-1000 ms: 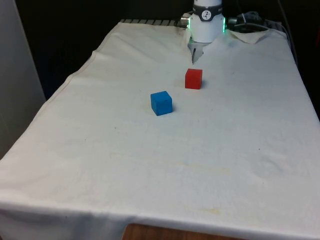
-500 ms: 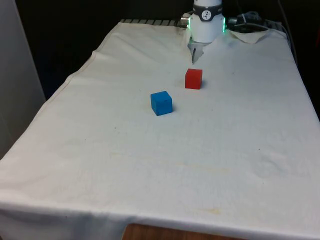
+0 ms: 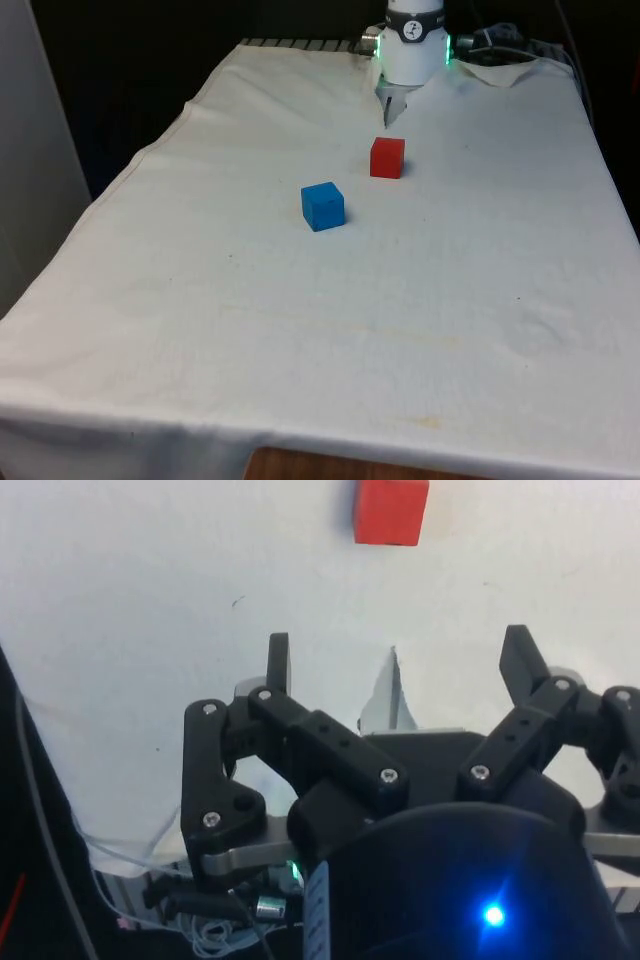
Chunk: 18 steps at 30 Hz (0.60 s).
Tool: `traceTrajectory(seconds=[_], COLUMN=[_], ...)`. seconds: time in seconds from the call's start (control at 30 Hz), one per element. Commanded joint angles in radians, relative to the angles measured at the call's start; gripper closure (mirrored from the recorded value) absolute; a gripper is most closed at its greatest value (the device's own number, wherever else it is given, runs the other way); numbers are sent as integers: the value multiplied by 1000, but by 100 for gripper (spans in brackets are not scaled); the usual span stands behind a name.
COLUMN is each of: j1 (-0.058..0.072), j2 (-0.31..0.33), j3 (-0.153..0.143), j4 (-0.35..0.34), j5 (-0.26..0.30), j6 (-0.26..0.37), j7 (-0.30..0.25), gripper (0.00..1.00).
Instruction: Stack the two cubes.
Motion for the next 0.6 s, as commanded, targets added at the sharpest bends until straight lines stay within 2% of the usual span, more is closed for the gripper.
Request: traceTrajectory(seconds=[0.0, 0.03, 0.07, 0.23, 0.3, 0.33, 0.57], j1=[-4, 0, -4, -4, 0, -4, -5], j2=[-5, -1, -5, -6, -1, -7, -16], j3=[5, 0, 5, 5, 0, 4, 3], j4=[-16, -7, -28, -68, -67, -85, -166], j5=[-14, -2, -20, -36, -28, -41, -50], j6=[15, 2, 21, 46, 39, 57, 129], j7=[17, 4, 26, 58, 51, 68, 102], gripper=[0, 0, 0, 0, 0, 0, 0])
